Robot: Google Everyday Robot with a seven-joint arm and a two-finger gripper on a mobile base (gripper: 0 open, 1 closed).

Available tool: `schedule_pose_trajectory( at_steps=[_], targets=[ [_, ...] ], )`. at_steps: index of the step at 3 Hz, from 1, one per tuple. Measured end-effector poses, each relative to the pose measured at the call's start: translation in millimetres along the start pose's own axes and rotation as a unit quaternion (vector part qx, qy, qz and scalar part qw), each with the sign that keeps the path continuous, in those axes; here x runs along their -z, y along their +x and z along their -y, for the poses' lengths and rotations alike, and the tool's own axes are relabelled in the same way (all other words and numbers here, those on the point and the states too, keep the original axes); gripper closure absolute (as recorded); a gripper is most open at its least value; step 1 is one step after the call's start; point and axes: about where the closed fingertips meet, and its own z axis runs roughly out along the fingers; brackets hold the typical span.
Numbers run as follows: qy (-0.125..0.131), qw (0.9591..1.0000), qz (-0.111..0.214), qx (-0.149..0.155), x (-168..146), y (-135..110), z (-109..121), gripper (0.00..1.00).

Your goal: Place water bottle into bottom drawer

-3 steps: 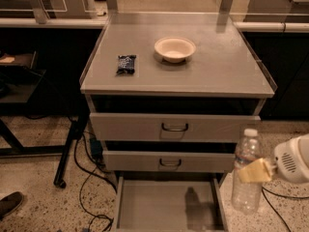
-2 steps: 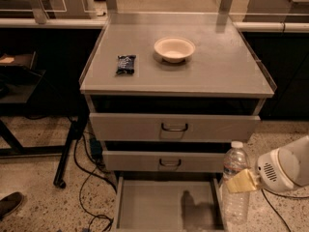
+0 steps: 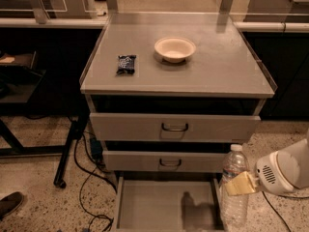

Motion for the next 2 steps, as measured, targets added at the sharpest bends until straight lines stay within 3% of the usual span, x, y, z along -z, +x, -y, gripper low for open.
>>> schedule_pose_trajectory(
  at_steps=[2],
  targets=[
    [-0.025, 0.9955, -0.060, -0.069, -90.8, 21.3, 21.5, 1.00]
  ],
)
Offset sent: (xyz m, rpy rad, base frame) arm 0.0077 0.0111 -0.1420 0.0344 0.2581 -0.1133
